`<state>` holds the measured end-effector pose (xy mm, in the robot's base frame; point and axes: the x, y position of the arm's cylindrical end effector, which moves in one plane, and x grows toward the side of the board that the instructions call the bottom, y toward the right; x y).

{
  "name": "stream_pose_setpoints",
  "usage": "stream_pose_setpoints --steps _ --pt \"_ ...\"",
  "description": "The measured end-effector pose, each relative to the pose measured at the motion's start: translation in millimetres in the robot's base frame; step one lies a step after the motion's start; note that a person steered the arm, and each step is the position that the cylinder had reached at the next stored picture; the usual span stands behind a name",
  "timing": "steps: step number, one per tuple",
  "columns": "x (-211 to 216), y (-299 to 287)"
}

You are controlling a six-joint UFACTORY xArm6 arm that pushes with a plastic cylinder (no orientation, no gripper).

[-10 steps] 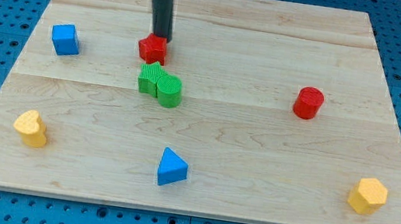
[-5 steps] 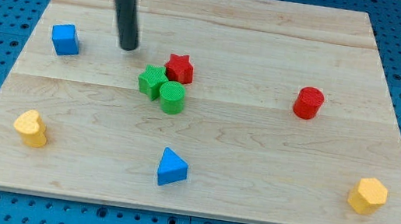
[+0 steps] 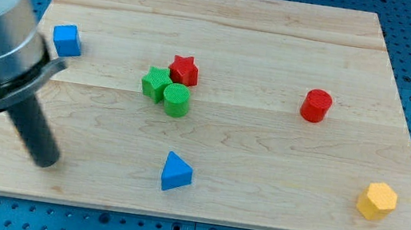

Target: Push the yellow heart towards the blue cube

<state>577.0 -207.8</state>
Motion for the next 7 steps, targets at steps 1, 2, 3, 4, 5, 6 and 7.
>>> stream_pose_setpoints --steps 1,2,3,4,5,6,7 --pt "-13.8 -19.6" --pt "-36.7 16.9" --pt "-69.3 6.1" --pt "-83.2 -33.7" --pt "-95.8 -35.5" --pt "-111.0 -52.2" --pt "-111.0 -78.6"
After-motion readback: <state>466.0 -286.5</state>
